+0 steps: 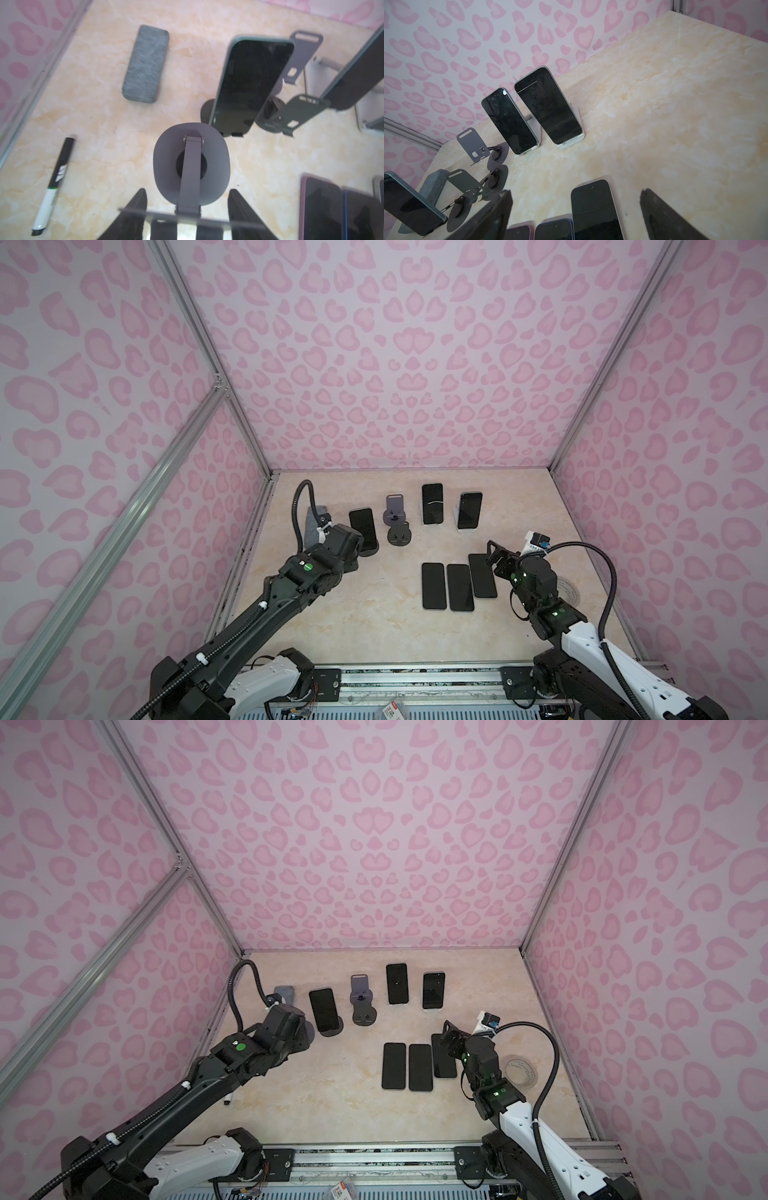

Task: Remove the phone from the phone stand
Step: Pick up the phone stand from the center of the table, then place the phone stand at the top-left of the table.

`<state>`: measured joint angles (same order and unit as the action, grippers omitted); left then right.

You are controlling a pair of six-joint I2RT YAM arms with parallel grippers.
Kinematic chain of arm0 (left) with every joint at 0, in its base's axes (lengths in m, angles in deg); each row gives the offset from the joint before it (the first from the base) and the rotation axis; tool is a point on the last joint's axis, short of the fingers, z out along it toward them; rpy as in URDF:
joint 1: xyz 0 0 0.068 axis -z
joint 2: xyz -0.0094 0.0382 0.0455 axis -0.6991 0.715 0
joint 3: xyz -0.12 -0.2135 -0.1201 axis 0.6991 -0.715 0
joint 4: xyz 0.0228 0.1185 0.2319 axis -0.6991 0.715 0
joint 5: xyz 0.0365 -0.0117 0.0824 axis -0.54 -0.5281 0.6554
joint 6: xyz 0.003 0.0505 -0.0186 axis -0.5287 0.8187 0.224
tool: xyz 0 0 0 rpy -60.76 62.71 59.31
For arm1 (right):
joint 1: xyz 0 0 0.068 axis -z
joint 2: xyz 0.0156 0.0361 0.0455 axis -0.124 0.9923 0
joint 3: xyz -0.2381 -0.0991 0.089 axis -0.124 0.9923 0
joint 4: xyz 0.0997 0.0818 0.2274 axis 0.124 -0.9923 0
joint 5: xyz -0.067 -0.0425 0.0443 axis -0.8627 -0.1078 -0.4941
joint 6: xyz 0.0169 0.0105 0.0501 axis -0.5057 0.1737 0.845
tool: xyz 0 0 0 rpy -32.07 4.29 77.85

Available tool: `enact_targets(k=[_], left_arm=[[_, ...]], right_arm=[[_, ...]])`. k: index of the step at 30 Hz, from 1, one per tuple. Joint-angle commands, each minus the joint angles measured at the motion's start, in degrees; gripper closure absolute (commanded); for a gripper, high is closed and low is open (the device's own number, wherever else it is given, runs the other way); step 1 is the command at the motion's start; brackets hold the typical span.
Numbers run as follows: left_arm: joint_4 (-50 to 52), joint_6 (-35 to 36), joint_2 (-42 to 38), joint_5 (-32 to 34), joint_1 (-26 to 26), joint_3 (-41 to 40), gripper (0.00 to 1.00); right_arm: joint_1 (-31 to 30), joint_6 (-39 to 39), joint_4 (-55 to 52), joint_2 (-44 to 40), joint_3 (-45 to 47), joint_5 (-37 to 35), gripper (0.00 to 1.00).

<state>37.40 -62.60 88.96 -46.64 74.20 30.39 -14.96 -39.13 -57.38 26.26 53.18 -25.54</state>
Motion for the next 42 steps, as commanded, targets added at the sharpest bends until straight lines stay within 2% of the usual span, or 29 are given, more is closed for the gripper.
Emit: enact_targets(k=[1,6,12,19,33,42], left_arm=[[0.3,4.7,0.9,-3.1,-5.4,4.8,0.54],[-3.1,7.8,11.8,-11.7,-14.2,13.1,0.55],[-6.9,9.4,27.5,-15.5,-18.0,23.9,0.59],[-6.5,10.3,38.2,-16.8,-21.2,33.1,0.59],[-7.2,11.9,54.2,-22.7,-21.7,40.0,0.6],[-6.6,12.6,58.7,-20.0,-21.2,42.4,0.57]], right_arm=[[-0.1,0.1,1.1,-0.2,0.2,-0.5,0.02],[-0.1,0.0,1.0,-0.6,0.2,-0.5,0.02],[-0.1,-0.2,0.8,-0.9,0.2,-0.9,0.02],[-0.1,-0.4,0.7,-1.0,0.3,-1.5,0.02],[-0.2,-0.8,1.5,0.7,0.3,-1.9,0.02],[-0.1,-0.9,1.9,2.1,0.1,-2.0,0.02]])
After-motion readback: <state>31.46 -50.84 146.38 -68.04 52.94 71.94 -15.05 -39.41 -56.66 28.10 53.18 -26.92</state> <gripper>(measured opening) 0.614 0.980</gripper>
